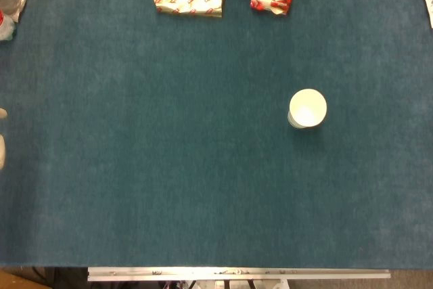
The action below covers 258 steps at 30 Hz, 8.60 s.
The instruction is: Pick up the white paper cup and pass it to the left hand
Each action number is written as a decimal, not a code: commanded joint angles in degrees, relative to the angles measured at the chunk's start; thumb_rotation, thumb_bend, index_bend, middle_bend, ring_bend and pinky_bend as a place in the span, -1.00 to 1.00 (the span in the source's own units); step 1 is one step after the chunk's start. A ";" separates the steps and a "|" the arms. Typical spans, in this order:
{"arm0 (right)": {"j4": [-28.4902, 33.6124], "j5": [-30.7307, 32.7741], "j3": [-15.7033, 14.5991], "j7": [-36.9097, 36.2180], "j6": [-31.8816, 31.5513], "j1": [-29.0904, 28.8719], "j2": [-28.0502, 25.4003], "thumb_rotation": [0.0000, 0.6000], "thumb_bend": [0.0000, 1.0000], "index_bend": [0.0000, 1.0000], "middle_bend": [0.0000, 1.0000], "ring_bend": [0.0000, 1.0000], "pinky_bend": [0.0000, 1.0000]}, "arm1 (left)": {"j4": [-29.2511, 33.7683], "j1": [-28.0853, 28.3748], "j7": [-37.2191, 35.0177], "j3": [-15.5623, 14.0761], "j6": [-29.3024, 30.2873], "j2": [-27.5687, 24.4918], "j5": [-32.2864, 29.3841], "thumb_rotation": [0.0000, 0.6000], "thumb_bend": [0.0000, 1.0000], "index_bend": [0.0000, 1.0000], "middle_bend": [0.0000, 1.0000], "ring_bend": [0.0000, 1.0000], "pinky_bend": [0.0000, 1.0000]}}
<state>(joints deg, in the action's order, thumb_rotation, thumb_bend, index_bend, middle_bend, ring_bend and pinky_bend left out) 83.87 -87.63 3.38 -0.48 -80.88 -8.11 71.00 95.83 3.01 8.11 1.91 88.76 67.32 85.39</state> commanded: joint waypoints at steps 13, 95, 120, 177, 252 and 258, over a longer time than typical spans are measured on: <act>1.06 -0.58 -0.18 0.44 -0.74 -0.20 -0.41 1.00 -0.65 -0.66 -0.46 -0.49 -0.16 | 0.11 0.39 -0.05 0.35 -1.24 0.28 -0.60 1.00 0.03 -0.28 -0.16 -0.44 0.02; 5.52 13.81 1.65 23.08 33.65 -29.38 10.60 1.00 -1.00 -0.27 -0.98 -1.00 -0.60 | -6.10 0.03 -1.02 -1.76 -4.97 5.19 -1.43 1.00 0.03 -0.28 -0.08 -0.37 0.15; 8.30 13.08 2.10 19.01 29.65 -29.98 8.87 1.00 -1.00 0.08 -0.87 -1.00 -0.60 | -0.67 1.55 -1.46 -1.39 -6.76 6.43 -0.62 1.00 0.01 -0.30 -0.11 -0.38 0.13; 17.00 17.34 6.49 18.60 30.56 -39.79 11.13 1.00 -1.00 0.08 -0.87 -1.00 -0.60 | 7.75 26.26 2.08 11.47 -27.80 33.72 -27.87 1.00 -0.80 -0.95 -1.00 -0.99 -0.49; 15.12 12.13 4.70 13.23 28.86 -39.54 12.52 1.00 -1.00 0.08 -0.87 -1.00 -0.60 | 1.81 26.06 -0.74 11.17 -21.37 40.98 -28.44 1.00 -0.80 0.08 -0.81 -0.72 -0.27; 15.25 11.87 4.43 13.63 29.16 -39.68 12.34 1.00 -1.00 0.01 -0.87 -1.00 -0.60 | 1.72 25.62 -1.13 10.98 -21.34 41.03 -28.37 1.00 -0.80 0.09 -0.80 -0.72 -0.26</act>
<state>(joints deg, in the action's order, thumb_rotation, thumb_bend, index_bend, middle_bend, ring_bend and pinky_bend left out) 99.10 -75.73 7.84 13.12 -51.74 -47.77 83.36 97.55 28.63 6.97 12.89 67.42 108.35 57.02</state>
